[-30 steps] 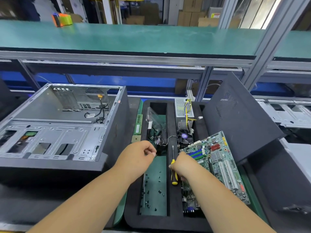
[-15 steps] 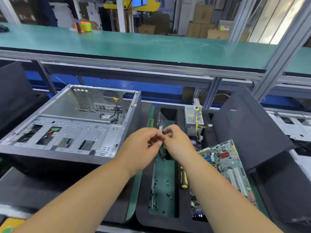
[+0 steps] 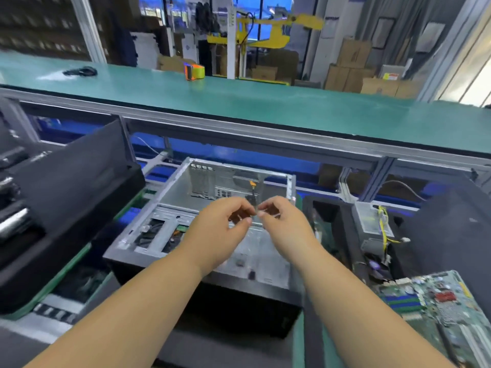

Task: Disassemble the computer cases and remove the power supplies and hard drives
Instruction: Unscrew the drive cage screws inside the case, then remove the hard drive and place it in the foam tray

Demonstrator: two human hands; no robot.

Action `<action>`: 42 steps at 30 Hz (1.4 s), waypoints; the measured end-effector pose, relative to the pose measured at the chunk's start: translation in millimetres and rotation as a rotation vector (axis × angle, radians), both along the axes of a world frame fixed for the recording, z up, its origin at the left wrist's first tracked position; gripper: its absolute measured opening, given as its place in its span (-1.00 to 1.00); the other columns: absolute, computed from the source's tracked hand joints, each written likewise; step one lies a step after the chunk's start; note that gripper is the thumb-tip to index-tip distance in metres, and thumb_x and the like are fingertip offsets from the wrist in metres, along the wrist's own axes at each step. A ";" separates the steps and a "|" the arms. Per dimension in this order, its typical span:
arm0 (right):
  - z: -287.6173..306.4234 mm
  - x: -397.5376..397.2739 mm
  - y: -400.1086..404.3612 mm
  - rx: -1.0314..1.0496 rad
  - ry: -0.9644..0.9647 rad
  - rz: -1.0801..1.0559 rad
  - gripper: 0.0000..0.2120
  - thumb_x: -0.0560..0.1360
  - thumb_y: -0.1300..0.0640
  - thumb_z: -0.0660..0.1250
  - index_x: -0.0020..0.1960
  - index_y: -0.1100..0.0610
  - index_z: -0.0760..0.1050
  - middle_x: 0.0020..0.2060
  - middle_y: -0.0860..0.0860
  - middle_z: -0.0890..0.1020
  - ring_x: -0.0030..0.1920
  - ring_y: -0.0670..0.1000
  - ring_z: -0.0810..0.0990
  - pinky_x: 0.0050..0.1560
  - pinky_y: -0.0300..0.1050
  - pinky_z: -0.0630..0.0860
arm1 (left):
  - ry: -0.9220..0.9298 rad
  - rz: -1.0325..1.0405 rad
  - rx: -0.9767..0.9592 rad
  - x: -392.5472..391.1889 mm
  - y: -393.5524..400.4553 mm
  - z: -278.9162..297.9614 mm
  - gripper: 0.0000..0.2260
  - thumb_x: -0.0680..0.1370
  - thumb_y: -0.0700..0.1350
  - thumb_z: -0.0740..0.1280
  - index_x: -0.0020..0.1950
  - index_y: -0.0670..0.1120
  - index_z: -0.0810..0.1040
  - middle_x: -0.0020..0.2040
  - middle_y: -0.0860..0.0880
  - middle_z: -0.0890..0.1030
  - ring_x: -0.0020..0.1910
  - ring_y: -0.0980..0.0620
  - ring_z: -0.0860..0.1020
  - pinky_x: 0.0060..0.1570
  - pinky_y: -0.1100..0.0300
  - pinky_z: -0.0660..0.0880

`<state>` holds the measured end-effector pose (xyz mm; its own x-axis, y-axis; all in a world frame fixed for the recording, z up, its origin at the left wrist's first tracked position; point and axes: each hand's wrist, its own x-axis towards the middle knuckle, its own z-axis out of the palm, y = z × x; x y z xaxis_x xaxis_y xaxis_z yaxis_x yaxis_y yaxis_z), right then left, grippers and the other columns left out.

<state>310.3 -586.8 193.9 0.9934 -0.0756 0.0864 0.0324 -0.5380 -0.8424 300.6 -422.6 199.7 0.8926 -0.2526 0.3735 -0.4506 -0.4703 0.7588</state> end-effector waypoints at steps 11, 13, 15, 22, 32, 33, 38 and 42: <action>-5.0 55.1 125.2 -0.095 0.026 0.062 -0.96 0.54 0.06 0.34 -0.04 -0.06 0.56 -0.15 -0.12 0.58 -0.17 -0.10 0.54 -0.14 -0.16 0.48 | 0.104 0.102 0.150 68.8 163.8 -18.8 -0.76 0.53 -0.20 0.37 -0.01 0.18 0.56 -0.01 0.24 0.56 0.03 0.38 0.48 -0.04 0.52 0.32; -11.6 62.6 134.4 -0.099 0.049 0.054 -0.97 0.52 0.03 0.36 -0.08 -0.09 0.55 -0.12 -0.11 0.59 -0.15 -0.10 0.56 -0.14 -0.16 0.48 | 0.145 0.073 0.230 76.1 179.0 -26.1 -0.71 0.53 -0.18 0.37 0.04 0.24 0.52 0.07 0.31 0.49 0.08 0.39 0.44 0.01 0.49 0.28; -17.7 71.7 140.5 -0.116 0.069 0.062 -0.97 0.50 0.00 0.38 -0.10 -0.12 0.54 -0.09 -0.11 0.59 -0.12 -0.11 0.57 -0.12 -0.15 0.49 | 0.164 0.040 0.304 83.1 186.8 -32.8 -0.67 0.52 -0.19 0.37 0.12 0.23 0.51 0.12 0.32 0.45 0.11 0.33 0.41 0.06 0.40 0.31; -36.2 90.2 140.0 -0.423 0.233 0.239 -0.50 0.39 -0.01 0.46 0.31 -0.08 0.49 0.22 -0.10 0.50 0.26 -0.04 0.47 0.27 -0.10 0.42 | 0.099 -0.060 0.537 104.0 191.3 -43.7 -0.55 0.46 -0.17 0.38 0.33 0.07 0.46 0.29 0.16 0.45 0.32 0.13 0.36 0.36 0.15 0.29; -37.0 104.1 139.8 -0.583 0.347 0.386 -0.24 0.32 -0.14 0.48 0.47 -0.16 0.29 0.38 -0.12 0.46 0.29 -0.05 0.48 0.25 -0.09 0.44 | 0.028 -0.150 0.808 132.1 192.5 -50.6 -0.45 0.51 0.13 0.37 0.47 0.18 0.31 0.44 0.22 0.35 0.53 0.13 0.07 0.51 0.06 -0.01; -36.9 105.3 138.8 -0.577 0.355 0.392 -0.24 0.32 -0.15 0.49 0.46 -0.17 0.29 0.36 -0.13 0.48 0.27 -0.05 0.50 0.23 -0.09 0.46 | 0.025 -0.156 0.814 133.1 192.1 -50.1 -0.46 0.52 0.12 0.37 0.47 0.19 0.30 0.43 0.23 0.35 0.53 0.13 0.06 0.51 0.06 -0.02; -37.0 108.3 136.3 -0.573 0.355 0.407 -0.24 0.27 -0.19 0.50 0.42 -0.21 0.31 0.26 -0.16 0.52 0.16 -0.08 0.53 0.16 -0.06 0.51 | 0.038 -0.199 0.839 134.1 188.2 -46.6 -0.47 0.57 0.06 0.32 0.51 0.20 0.24 0.45 0.23 0.33 0.53 0.11 -0.02 0.50 0.06 -0.12; -38.1 110.1 134.4 -0.527 0.335 0.393 -0.29 0.25 -0.17 0.53 0.36 -0.23 0.38 0.18 -0.23 0.56 0.12 -0.12 0.56 0.17 -0.07 0.53 | 0.012 -0.230 0.880 132.7 185.4 -47.6 -0.45 0.61 -0.03 0.27 0.55 0.19 0.15 0.47 0.19 0.28 0.53 0.11 -0.03 0.47 0.10 -0.17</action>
